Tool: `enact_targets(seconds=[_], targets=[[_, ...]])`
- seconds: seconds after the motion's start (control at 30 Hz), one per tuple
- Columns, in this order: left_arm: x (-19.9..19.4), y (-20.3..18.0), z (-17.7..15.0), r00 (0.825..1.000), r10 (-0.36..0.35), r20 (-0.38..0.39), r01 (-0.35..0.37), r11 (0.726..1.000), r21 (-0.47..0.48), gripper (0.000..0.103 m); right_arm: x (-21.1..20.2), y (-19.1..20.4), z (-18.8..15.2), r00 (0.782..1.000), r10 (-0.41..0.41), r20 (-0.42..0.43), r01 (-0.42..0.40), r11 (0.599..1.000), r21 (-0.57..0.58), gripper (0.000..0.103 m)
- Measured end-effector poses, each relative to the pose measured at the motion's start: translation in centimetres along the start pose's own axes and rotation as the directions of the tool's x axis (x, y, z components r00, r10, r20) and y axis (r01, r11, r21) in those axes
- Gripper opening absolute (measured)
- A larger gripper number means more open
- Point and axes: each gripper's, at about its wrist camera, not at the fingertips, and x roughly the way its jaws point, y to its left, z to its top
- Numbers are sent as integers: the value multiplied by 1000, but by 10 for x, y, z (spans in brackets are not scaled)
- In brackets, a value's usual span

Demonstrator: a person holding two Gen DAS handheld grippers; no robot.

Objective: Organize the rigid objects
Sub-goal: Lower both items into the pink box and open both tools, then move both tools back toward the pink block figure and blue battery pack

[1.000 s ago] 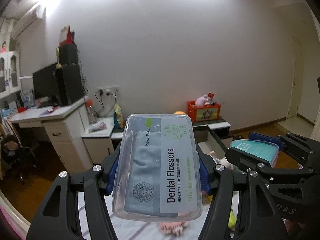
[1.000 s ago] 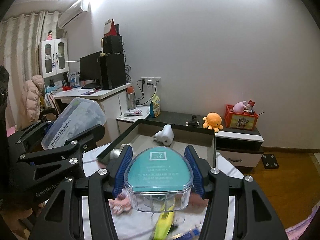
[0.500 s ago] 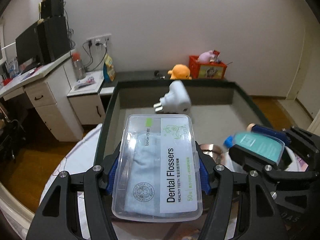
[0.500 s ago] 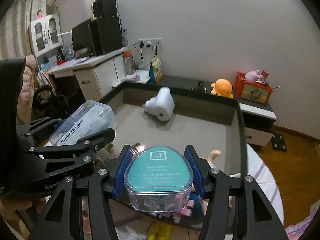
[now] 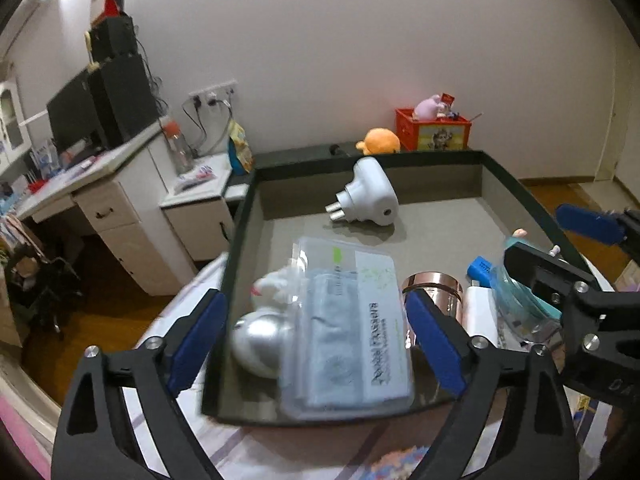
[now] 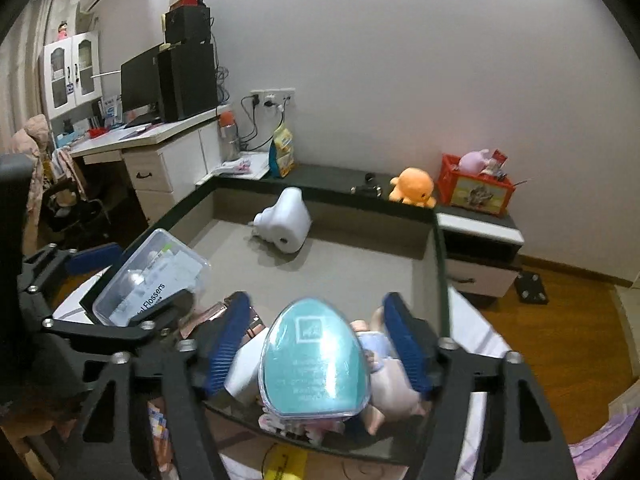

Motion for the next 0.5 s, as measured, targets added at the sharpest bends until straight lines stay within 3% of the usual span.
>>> enact_targets(seconds=[0.23,0.3,0.37,0.5], targets=[[-78,8,-7,991,46,127,-48,999,7,103,-54,5,-1,997,22,71,-23,1000,19,83],[-104,10,-14,985,43,166,-43,999,2,103,-74,9,-5,995,37,93,-39,999,18,86],[-126,13,-22,980,33,195,-30,999,-16,103,-93,12,-11,994,47,103,-50,998,25,103],[-173,18,-53,965,0,261,12,999,-43,103,-132,23,-33,988,52,148,-55,998,14,103]])
